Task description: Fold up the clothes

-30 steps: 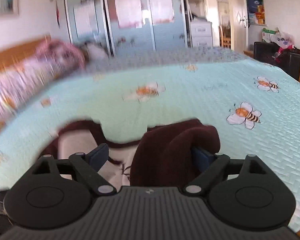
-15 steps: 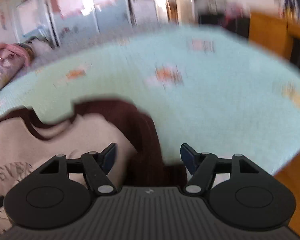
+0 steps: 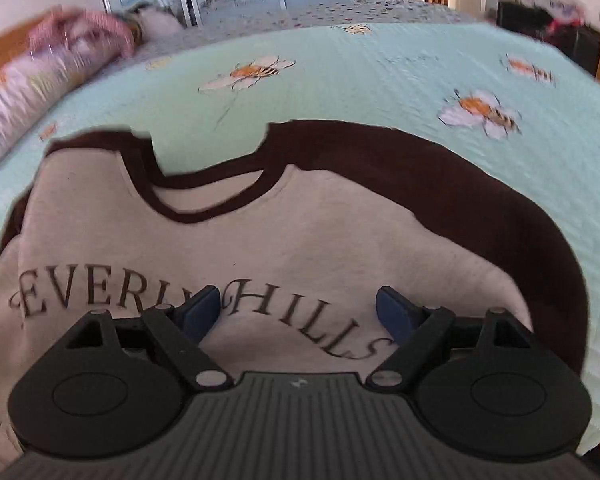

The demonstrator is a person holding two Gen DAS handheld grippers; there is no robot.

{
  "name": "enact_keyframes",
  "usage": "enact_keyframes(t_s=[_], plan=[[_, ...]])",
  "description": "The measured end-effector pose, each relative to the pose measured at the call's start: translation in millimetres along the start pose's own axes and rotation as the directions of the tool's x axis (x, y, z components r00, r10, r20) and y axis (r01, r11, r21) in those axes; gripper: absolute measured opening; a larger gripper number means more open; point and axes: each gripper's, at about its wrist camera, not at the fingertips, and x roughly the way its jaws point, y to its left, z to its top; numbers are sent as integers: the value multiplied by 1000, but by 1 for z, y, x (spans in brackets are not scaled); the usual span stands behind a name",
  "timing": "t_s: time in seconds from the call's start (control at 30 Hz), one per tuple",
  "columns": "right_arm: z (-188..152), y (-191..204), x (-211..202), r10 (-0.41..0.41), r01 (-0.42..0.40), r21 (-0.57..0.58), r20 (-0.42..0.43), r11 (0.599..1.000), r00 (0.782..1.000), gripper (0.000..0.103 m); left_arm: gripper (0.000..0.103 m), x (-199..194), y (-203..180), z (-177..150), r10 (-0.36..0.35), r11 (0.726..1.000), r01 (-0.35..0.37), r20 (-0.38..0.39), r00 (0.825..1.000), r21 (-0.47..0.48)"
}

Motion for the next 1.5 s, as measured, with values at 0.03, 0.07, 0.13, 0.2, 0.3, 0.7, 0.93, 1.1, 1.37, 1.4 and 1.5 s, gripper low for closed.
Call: enact_keyframes(t_s=[0.03,0.07,0.13,0.2,0.3,0.7,0.93,1.1,1.37,1.4,1.5], plan=[[-4,-10,-3,11,-11,21,-4,1000,1000,72,99,12,-10,0,-43,998,44,-23,999,45],[-4,-23,-10,43,-43,52,3,998,999,67,99,28,-19,-4,-73,993,79,-64,995,88],[-2,-48,-23,80,-81,132,15,988,997,63,99,66,-30,-17,-77,984,103,-177,981,146],[-1,-69,-32,97,-102,218,30,971,995,59,101,97,-24,-37,-11,991,47,-272,962,127],[-7,-81,-46,135,-142,294,42,945,990,58,103,98,-2,-49,-65,998,70,-287,956,6],[45,71,12,105,-101,-151,21,983,994,85,103,66,-6,-59,-25,999,34,-310,950,22],[39,29,60,-128,115,-202,-53,973,990,84,103,63,-3,-64,-35,999,43,-303,952,17],[31,-66,12,-293,295,80,-41,952,955,82,103,66,-3,-68,-29,999,34,-289,957,15],[42,47,-4,28,-22,-83,79,996,996,86,103,61,-4,-65,-17,1000,20,-275,961,11],[45,72,6,100,-89,-157,61,984,993,86,103,58,-5,-66,-15,1000,19,-273,962,12],[48,122,45,179,-180,-318,-32,931,983,86,103,53,-5,-67,-11,1000,17,-273,962,22]])
